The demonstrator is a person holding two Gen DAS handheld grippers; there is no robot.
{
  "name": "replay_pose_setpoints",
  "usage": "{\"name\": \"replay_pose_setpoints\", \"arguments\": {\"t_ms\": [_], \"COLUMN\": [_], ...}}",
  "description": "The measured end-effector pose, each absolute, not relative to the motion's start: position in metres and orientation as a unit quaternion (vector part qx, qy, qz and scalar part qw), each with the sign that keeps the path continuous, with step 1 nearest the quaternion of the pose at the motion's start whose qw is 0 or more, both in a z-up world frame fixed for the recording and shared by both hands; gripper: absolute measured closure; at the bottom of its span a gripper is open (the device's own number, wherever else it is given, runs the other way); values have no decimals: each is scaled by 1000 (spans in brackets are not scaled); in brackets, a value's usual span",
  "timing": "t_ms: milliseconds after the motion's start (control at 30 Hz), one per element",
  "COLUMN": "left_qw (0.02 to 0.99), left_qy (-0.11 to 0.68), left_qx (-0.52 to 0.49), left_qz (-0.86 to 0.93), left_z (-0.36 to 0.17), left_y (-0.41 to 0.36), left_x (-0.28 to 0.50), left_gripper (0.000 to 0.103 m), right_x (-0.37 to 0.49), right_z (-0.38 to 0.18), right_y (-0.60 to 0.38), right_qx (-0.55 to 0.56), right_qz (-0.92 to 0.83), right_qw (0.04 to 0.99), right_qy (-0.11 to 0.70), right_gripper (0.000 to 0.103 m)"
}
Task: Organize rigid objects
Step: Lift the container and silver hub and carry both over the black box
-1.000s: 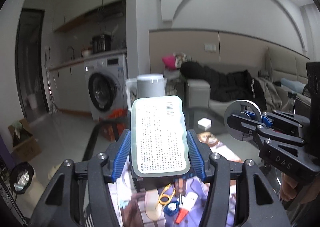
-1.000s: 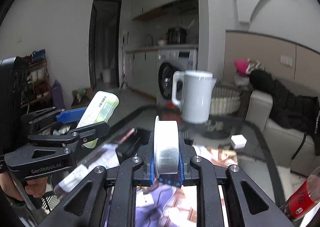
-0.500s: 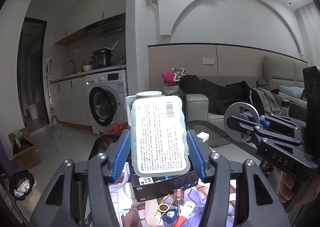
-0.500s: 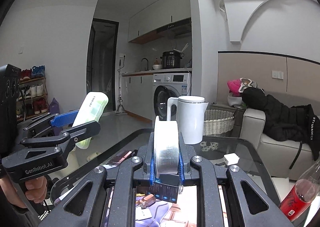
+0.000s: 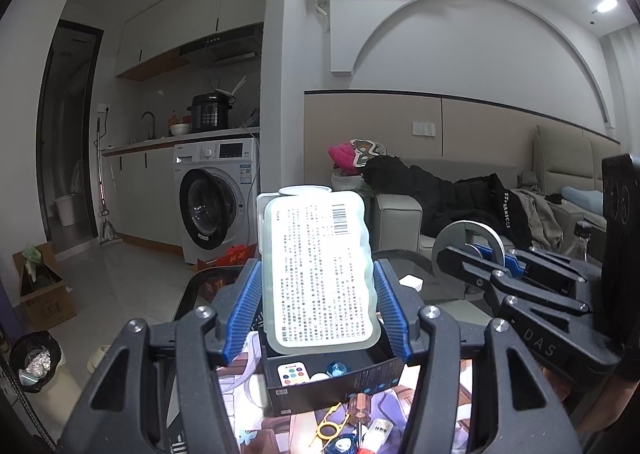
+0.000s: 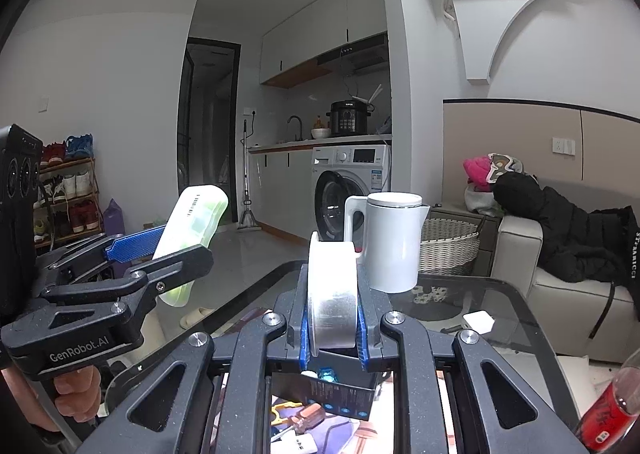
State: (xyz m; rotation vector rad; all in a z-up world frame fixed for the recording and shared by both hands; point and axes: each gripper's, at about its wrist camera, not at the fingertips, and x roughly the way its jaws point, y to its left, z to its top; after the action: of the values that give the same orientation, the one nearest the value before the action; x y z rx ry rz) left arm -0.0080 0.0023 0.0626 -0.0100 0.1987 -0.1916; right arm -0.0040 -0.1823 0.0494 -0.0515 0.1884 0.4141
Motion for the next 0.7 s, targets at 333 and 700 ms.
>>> {"name": "replay_pose_setpoints", "arguments": {"t_ms": [333, 700], "left_qw": [989, 986], "left_qy": [103, 131], "left_qx": [-42, -53], "left_qz": [-96, -87], "left_z": [67, 53], "left_y": [10, 10], "left_x": [29, 59], "left_gripper": [47, 48], "right_x": [37, 77], "right_z": [68, 62], "right_y": [-176, -168], "right_qx": [3, 15], "right_qz": [190, 180], "right_qw": [979, 978], "right_qy": [73, 109], "right_gripper": [86, 86]}}
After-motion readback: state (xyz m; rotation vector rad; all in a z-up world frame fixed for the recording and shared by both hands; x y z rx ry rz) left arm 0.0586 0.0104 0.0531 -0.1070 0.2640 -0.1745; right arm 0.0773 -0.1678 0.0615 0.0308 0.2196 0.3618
